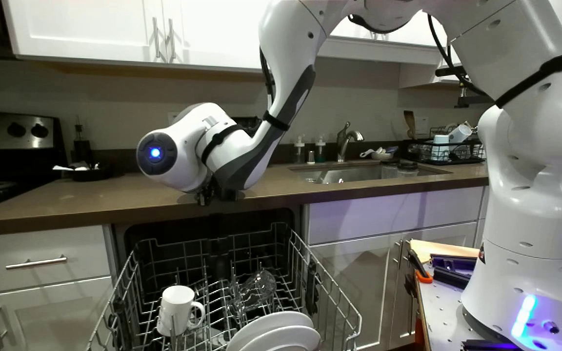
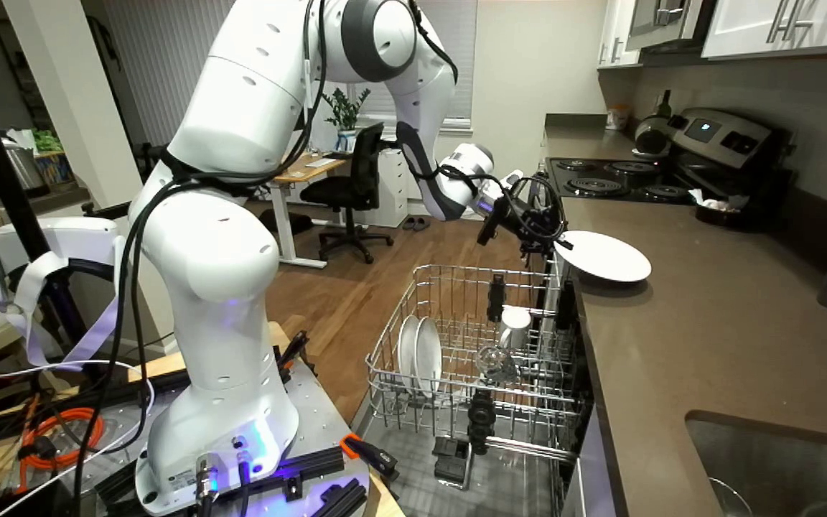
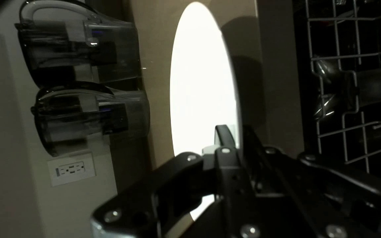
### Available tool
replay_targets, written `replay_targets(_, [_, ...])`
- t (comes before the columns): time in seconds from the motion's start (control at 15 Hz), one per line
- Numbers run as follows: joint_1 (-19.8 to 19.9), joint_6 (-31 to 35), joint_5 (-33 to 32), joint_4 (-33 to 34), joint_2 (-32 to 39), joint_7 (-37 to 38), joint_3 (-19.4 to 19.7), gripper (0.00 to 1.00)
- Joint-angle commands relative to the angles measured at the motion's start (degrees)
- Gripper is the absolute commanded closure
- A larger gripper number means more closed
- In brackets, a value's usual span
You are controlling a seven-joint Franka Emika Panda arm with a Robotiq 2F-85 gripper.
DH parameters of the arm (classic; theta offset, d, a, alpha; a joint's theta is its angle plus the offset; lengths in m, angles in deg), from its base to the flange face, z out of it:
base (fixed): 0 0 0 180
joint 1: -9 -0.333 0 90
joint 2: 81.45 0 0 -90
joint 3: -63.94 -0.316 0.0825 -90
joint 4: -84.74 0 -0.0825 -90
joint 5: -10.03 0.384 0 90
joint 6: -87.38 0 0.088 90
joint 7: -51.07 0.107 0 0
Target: Pick up the white plate from the countertop and put it in the dishwasher.
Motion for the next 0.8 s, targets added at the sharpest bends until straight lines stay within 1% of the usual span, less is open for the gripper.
replay_targets(0.0, [-1.2, -4.3, -3.8, -7.6, -6.9, 4.5, -1.4, 0.93])
replay_targets(0.27, [-1.5, -6.4, -2.4, -16.5, -14.6, 4.9, -5.1, 0.93])
replay_targets(0.47, [-1.9, -6.0, -0.1, -24.4, -21.9, 3.7, -8.6, 0.93])
replay_targets(0.73, [-2.7, -3.3, 7.1, -33.9, -31.6, 0.7, -13.2, 0.93])
